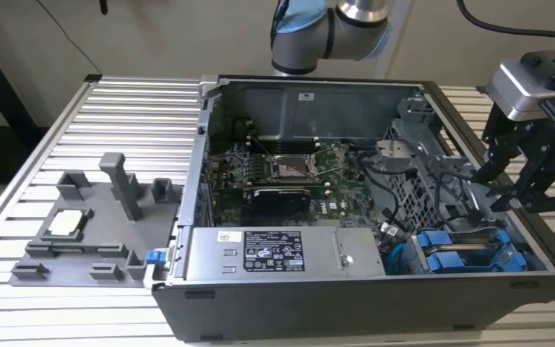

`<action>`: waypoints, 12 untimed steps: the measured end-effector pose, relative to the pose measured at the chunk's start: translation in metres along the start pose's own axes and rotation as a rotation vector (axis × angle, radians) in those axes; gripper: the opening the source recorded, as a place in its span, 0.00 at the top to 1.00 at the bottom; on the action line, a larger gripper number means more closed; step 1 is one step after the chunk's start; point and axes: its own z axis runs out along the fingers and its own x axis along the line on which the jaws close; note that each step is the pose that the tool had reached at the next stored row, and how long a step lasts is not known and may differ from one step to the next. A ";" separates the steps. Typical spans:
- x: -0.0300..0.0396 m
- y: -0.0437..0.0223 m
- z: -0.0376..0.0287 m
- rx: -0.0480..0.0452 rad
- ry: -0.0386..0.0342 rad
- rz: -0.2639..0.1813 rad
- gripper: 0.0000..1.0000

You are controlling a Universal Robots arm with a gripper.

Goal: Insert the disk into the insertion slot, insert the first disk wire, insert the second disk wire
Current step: 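Insert the first disk wire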

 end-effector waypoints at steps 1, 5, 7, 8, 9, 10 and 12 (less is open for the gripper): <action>0.0001 -0.0023 0.0001 -0.0005 -0.0046 0.000 0.53; 0.0006 -0.0112 0.0007 -0.0018 -0.0163 -0.001 0.53; 0.0007 -0.0145 0.0009 -0.0057 -0.0172 0.000 0.53; 0.0008 -0.0154 0.0009 -0.0086 -0.0173 0.000 0.53; 0.0008 -0.0160 0.0009 -0.0113 -0.0174 0.001 0.53; 0.0007 -0.0161 0.0009 -0.0127 -0.0175 0.001 0.53; 0.0007 -0.0160 0.0010 -0.0130 -0.0176 0.001 0.53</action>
